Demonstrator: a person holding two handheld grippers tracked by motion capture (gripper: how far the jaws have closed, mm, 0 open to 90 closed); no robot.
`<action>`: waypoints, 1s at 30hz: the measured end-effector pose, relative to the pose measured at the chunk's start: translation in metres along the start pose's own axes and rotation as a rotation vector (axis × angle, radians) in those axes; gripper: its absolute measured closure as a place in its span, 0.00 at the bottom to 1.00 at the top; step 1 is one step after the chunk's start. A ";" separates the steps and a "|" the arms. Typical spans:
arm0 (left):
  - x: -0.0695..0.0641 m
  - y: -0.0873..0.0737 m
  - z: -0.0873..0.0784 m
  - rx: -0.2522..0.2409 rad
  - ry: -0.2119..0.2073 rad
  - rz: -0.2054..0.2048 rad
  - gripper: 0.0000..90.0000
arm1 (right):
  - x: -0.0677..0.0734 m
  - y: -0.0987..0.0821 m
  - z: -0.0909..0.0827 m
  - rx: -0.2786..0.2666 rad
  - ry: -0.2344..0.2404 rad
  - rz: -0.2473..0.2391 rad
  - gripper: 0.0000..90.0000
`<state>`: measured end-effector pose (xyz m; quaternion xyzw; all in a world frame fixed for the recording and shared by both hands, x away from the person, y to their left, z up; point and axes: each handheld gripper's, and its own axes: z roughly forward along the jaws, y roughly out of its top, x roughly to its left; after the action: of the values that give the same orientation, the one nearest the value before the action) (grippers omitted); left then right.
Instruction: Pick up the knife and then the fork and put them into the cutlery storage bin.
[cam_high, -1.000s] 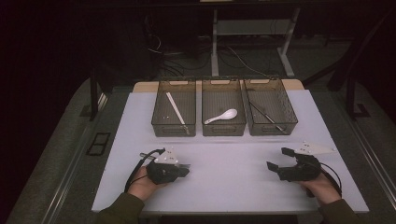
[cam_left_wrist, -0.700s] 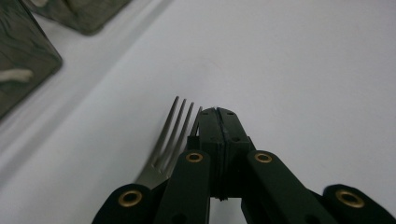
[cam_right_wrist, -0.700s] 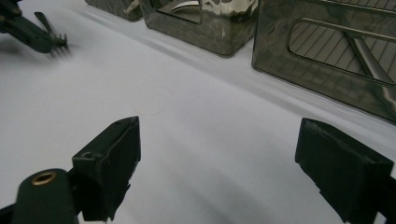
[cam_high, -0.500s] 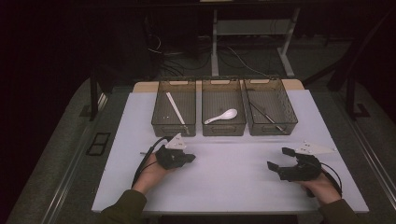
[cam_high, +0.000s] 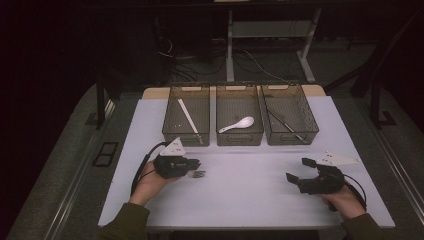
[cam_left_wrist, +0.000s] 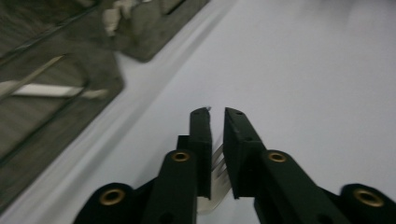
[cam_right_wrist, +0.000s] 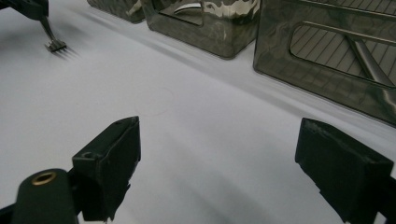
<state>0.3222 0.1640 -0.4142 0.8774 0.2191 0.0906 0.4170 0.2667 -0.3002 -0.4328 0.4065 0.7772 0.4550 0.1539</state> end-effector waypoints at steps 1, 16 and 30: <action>0.003 -0.003 -0.004 -0.005 0.001 -0.007 0.86 | 0.000 0.000 0.000 0.000 0.001 0.000 0.16; 0.029 -0.035 -0.006 0.089 -0.001 0.021 0.72 | 0.000 0.000 0.001 0.005 0.003 -0.004 0.16; 0.029 -0.040 0.000 0.117 -0.045 0.018 0.81 | 0.000 0.000 0.001 0.003 0.004 -0.005 0.16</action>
<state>0.3349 0.2000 -0.4458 0.9040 0.2066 0.0618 0.3691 0.2669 -0.2995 -0.4332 0.4040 0.7792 0.4541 0.1530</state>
